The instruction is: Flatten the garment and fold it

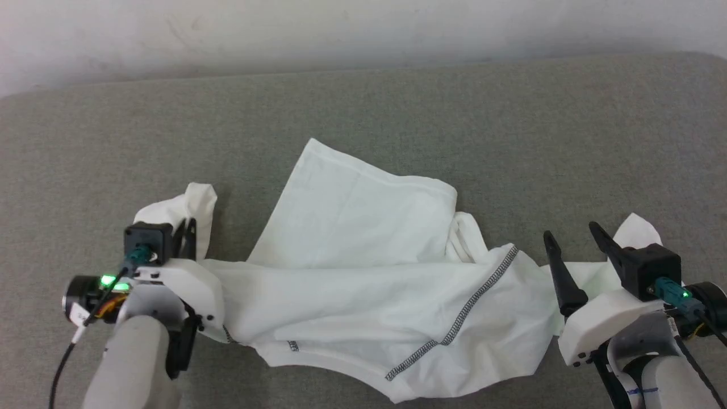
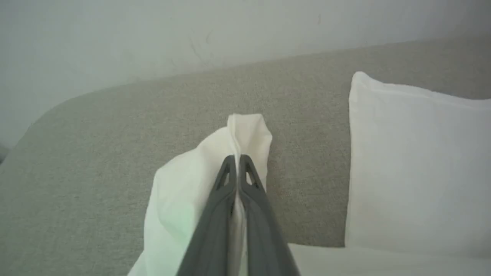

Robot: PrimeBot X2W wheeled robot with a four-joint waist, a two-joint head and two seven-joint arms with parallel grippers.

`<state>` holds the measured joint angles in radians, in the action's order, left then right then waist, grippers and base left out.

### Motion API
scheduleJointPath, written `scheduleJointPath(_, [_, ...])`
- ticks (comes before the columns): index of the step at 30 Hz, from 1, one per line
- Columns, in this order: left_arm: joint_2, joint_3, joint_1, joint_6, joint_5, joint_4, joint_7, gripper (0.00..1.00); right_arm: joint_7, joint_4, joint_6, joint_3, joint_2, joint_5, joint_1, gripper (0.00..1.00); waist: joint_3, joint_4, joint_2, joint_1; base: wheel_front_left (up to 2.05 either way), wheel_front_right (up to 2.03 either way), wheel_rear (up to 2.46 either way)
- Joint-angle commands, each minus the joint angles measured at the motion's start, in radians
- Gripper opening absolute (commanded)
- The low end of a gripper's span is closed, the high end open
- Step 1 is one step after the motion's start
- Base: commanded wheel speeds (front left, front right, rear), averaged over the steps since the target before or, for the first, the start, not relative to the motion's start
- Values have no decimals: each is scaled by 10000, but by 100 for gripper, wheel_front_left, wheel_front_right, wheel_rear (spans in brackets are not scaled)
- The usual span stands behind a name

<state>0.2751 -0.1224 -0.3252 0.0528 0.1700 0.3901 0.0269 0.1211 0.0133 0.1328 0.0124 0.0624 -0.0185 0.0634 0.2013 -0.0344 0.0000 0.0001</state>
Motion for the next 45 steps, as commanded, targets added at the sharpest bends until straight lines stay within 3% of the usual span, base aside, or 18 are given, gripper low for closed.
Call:
scheduleJointPath(1, [-146, -96, -266, -198, 148, 594, -177, 0, -86, -58, -21, -1, -16, -26, 142, 100, 232, -197, 0, -1, 0, 0, 0])
scheduleJointPath(2, [-238, -157, -336, -299, 206, 949, -301, 59, -101, -83, -21, 17, -15, -27, 150, 100, 238, -187, 0, -1, 0, 0, 0])
scheduleJointPath(3, [-330, -219, -402, -382, 250, 1278, -431, 100, -115, -106, -21, 55, -8, -27, 149, 100, 229, -151, 0, -1, 0, 0, 0])
scheduleJointPath(9, [-738, -364, -756, -712, 419, 2194, -2105, 100, 88, -91, -21, 33, 309, -247, 250, 100, -155, 328, 0, -1, 0, 0, 0])
scheduleJointPath(14, [-1015, -329, -667, -885, 515, 1508, -2809, 100, 504, 39, -21, -252, 822, -558, 457, 100, -561, 819, 0, -1, 0, 0, 0])
scheduleJointPath(22, [-1457, 93, 1215, -787, -65, -2942, -2883, 100, 2515, -380, -21, -1377, 1895, -1840, 1262, 100, -998, 1941, 0, -1, 0, 0, 0])
scheduleJointPath(26, [-1739, 151, 2332, -645, -299, -4183, -2885, 100, 3651, -1314, -21, -1736, 2116, -2486, 1877, 100, -937, 2513, 0, -1, 0, 0, 0])
scheduleJointPath(31, [-2020, -48, 3030, -679, -306, -4428, -2886, 100, 4670, -2745, -21, -2041, 2352, -2949, 2664, 100, -655, 3329, 0, -1, 0, 0, 0])
scheduleJointPath(37, [-2170, -313, 3004, -712, -334, -4239, -2886, 100, 4843, -4491, -21, -2198, 2575, -2830, 3295, 100, -365, 4105, 0, -1, 0, 0, 0])
scheduleJointPath(42, [-2216, -355, 2907, -708, -308, -4114, -2886, 100, 4569, -5636, -21, -2535, 2585, -2900, 3494, 98, -294, 4289, 0, -1, 0, 0, 0])
scheduleJointPath(43, [-2221, -345, 2910, -696, -304, -4086, -2886, 100, 4477, -5780, -21, -2630, 2594, -2975, 3507, 0, -324, 4266, 0, -1, 0, 0, 0])
scheduleJointPath(45, [-2229, -295, 2922, -649, -292, -4032, -2886, 100, 4206, -5972, -21, -2715, 2656, -3101, 3549, 0, -404, 4150, 0, -1, 0, 0, 0])
